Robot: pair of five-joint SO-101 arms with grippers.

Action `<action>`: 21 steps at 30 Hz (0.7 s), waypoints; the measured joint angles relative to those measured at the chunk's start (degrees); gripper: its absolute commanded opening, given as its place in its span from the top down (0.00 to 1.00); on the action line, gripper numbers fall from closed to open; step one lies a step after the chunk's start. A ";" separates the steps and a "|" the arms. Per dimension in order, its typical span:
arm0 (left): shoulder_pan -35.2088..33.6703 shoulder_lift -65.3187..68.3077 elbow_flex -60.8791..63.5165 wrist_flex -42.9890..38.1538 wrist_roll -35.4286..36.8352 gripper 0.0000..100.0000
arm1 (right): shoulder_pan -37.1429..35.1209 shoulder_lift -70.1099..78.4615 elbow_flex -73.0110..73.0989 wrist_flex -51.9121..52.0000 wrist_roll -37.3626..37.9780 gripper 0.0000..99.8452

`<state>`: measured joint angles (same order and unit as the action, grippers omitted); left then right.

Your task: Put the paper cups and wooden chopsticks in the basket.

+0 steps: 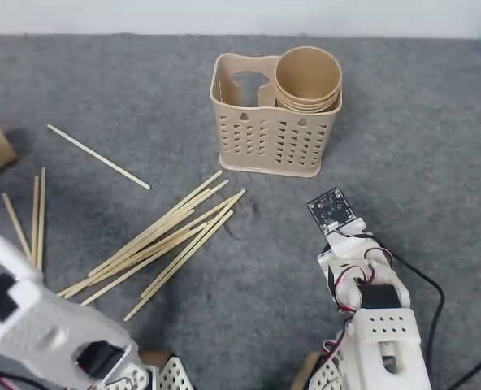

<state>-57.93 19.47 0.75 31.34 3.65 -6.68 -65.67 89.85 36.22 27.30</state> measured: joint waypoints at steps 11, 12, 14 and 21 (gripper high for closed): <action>0.35 21.89 -21.19 0.62 8.00 0.75 | -0.53 0.00 0.00 0.00 0.18 0.99; 0.62 22.68 -22.68 1.05 8.88 0.75 | -0.70 0.00 0.00 0.00 0.18 0.99; 1.32 24.26 -24.97 1.49 10.55 0.75 | -0.70 0.00 0.00 0.00 0.18 0.99; 5.45 27.16 -28.31 1.67 15.30 0.75 | -0.70 0.00 0.00 0.00 1.49 0.99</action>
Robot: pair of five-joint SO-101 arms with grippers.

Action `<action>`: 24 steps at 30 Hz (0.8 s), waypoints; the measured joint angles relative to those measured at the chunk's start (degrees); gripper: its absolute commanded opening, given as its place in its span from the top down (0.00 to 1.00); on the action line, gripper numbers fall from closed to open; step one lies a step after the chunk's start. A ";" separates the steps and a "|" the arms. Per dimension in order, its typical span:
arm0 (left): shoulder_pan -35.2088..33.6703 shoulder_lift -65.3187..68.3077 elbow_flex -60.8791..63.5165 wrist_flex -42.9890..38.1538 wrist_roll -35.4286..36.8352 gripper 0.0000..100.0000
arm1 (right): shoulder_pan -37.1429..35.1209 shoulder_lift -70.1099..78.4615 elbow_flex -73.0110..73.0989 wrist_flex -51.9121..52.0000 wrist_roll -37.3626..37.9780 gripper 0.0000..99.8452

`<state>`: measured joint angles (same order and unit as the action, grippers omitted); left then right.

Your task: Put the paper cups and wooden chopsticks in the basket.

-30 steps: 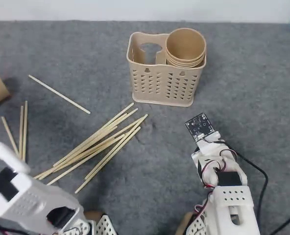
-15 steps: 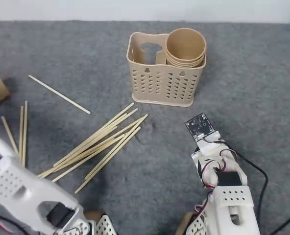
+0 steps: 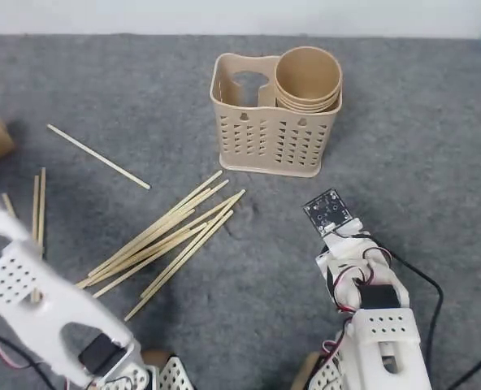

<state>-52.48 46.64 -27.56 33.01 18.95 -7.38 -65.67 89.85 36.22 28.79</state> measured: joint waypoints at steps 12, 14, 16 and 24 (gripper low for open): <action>4.04 0.00 -0.09 0.00 2.81 0.97 | 0.00 -0.35 0.00 0.35 0.09 0.99; 4.66 0.00 -0.18 0.00 2.55 0.99 | 0.00 -0.35 0.00 0.35 0.09 0.99; 5.36 0.00 -0.79 0.00 0.70 0.99 | 0.00 -0.35 0.00 0.35 0.09 0.99; 6.59 0.00 -3.60 2.64 0.62 0.99 | 0.00 -0.35 0.00 0.35 0.09 0.99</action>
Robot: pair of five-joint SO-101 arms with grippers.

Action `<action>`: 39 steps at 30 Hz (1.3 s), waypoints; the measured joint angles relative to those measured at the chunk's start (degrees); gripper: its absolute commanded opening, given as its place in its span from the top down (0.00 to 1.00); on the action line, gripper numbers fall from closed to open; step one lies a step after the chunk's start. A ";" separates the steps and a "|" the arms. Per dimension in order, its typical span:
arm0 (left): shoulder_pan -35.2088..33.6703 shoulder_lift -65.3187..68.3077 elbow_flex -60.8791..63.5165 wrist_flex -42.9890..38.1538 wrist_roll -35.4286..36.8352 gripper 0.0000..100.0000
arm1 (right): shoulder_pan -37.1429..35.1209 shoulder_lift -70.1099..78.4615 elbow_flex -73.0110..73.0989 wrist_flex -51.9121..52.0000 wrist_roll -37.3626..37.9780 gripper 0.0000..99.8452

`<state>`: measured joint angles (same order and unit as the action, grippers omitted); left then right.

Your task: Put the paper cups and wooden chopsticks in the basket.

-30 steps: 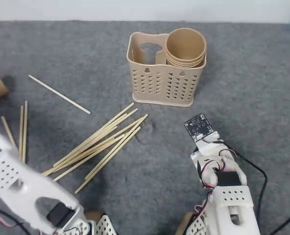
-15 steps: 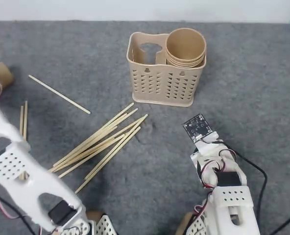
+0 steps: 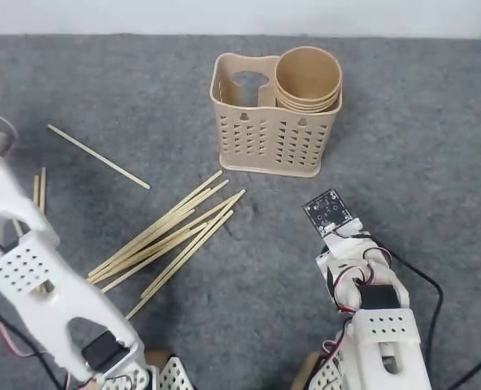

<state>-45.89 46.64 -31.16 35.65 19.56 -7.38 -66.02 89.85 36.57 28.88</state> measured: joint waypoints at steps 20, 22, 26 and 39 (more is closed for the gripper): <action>-8.18 0.00 -20.75 32.53 -8.44 0.99 | 0.00 0.00 0.00 0.00 0.00 0.99; -8.53 0.00 -20.75 34.02 -9.41 0.99 | 0.00 0.00 0.00 0.00 0.00 0.99; -8.88 0.00 -21.71 37.19 -10.73 0.99 | 0.00 0.00 0.00 0.00 0.00 0.99; -14.24 -11.34 -22.86 43.69 -21.27 0.99 | 0.00 0.00 0.00 0.00 0.00 0.99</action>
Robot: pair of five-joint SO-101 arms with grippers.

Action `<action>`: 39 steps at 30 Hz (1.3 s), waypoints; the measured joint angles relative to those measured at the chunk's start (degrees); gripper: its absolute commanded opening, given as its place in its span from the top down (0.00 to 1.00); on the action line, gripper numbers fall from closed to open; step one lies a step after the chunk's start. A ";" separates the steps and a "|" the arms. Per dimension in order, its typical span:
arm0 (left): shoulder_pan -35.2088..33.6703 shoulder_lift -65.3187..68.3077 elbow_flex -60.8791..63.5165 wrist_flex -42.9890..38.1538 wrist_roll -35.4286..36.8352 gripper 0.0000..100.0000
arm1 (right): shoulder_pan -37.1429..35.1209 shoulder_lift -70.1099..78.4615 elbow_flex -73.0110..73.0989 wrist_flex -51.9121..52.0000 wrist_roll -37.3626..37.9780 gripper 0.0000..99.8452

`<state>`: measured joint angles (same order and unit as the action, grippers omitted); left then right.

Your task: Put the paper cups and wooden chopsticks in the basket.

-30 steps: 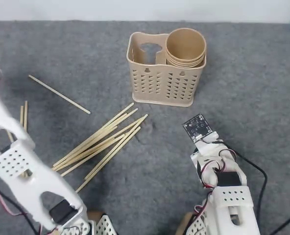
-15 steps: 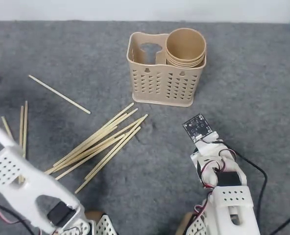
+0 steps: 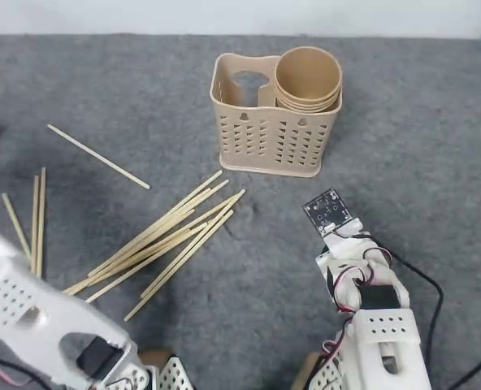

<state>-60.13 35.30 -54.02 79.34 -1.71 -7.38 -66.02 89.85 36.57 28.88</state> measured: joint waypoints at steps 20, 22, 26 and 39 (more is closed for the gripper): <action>-7.30 -7.74 23.74 -47.74 -27.43 0.99 | 0.00 0.00 0.00 0.00 0.00 0.99; -7.30 -11.60 33.41 -56.44 -28.22 0.99 | 0.00 0.00 0.00 0.00 0.00 0.99; -5.98 -21.54 56.18 -76.40 -29.71 0.98 | 0.00 0.00 0.00 0.00 0.00 0.99; 1.58 -32.00 77.36 -72.18 -40.35 0.70 | 0.00 0.00 0.00 0.00 0.00 0.99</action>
<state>-58.55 3.30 23.34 7.16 -42.07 -7.38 -66.02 89.85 36.57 28.88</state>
